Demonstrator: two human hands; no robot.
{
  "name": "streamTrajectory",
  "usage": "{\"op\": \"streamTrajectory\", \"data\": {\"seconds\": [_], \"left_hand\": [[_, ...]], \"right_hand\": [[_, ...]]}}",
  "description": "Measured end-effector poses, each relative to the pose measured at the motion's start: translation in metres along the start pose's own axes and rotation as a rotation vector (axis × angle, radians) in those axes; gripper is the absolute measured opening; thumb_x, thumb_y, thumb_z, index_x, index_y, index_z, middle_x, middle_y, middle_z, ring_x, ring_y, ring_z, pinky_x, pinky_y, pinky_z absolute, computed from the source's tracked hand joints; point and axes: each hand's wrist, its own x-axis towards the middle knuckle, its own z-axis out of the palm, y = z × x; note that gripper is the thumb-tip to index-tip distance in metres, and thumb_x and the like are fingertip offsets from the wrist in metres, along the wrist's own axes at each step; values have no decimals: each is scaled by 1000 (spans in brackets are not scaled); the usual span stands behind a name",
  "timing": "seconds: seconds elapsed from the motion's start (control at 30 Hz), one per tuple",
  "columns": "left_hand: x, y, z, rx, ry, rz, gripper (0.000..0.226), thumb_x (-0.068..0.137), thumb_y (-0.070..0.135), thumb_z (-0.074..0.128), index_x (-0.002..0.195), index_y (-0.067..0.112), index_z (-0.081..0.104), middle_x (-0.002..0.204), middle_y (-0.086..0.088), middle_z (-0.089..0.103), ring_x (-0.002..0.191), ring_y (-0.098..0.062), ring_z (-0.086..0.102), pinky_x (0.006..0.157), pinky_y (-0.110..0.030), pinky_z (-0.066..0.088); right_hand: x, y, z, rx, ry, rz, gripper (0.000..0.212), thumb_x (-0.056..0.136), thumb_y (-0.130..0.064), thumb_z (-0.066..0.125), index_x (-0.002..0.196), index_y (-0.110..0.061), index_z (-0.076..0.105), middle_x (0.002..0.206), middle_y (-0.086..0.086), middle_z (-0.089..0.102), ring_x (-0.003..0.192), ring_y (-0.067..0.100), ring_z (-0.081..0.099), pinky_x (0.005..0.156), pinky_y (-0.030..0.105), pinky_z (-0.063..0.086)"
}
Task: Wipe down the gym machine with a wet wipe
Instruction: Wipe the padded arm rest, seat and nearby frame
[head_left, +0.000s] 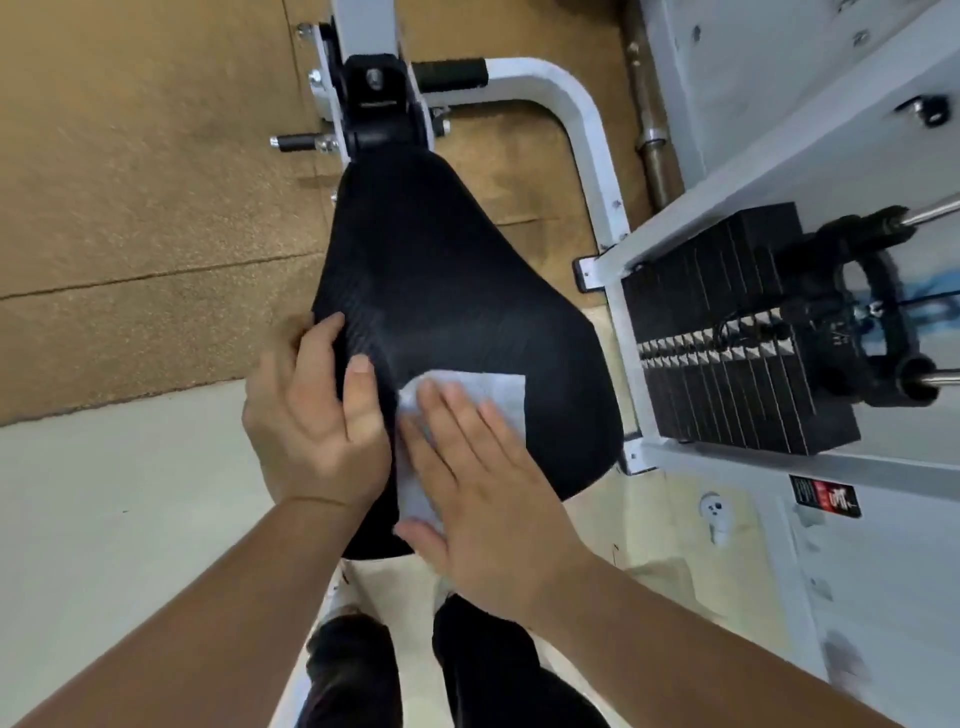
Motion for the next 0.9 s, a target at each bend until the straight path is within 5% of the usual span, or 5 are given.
{"op": "streamTrajectory", "data": {"seconds": [0.37,0.47,0.6,0.73,0.9], "left_hand": [[-1,-1,7,201,-34,3,55,93,42,41,134,9,58,144,-12,49,125,-36,50,103,-52,43],[0,-1,6,205,-33,5,55,93,43,41,132,8,58,143,-13,49,123,-36,51,100,-51,43],[0,-1,4,189,-38,9,54,93,41,41,131,7,58,142,-14,50,122,-37,52,98,-52,45],[-2,-2,3,156,-38,12,56,95,41,39,133,7,61,141,-16,51,125,-36,50,103,-50,42],[-1,-9,5,103,-11,20,57,97,40,37,133,7,64,133,-18,55,128,-34,50,104,-50,43]], "right_hand": [[62,94,-19,217,48,614,84,104,-58,26,163,-2,2,171,22,5,159,36,-1,130,45,7],[58,52,-18,191,39,411,85,104,-57,25,162,-3,-6,170,22,-11,158,36,-13,129,51,-1],[-12,29,-4,71,-31,31,87,103,-59,34,164,-5,4,172,18,-2,159,32,-5,128,51,12],[-19,80,-1,86,-2,131,86,101,-62,31,164,-6,13,172,17,3,160,30,0,127,52,18],[93,84,-24,85,62,249,85,101,-60,16,164,-4,6,171,23,-1,159,34,-4,129,49,1]]}}
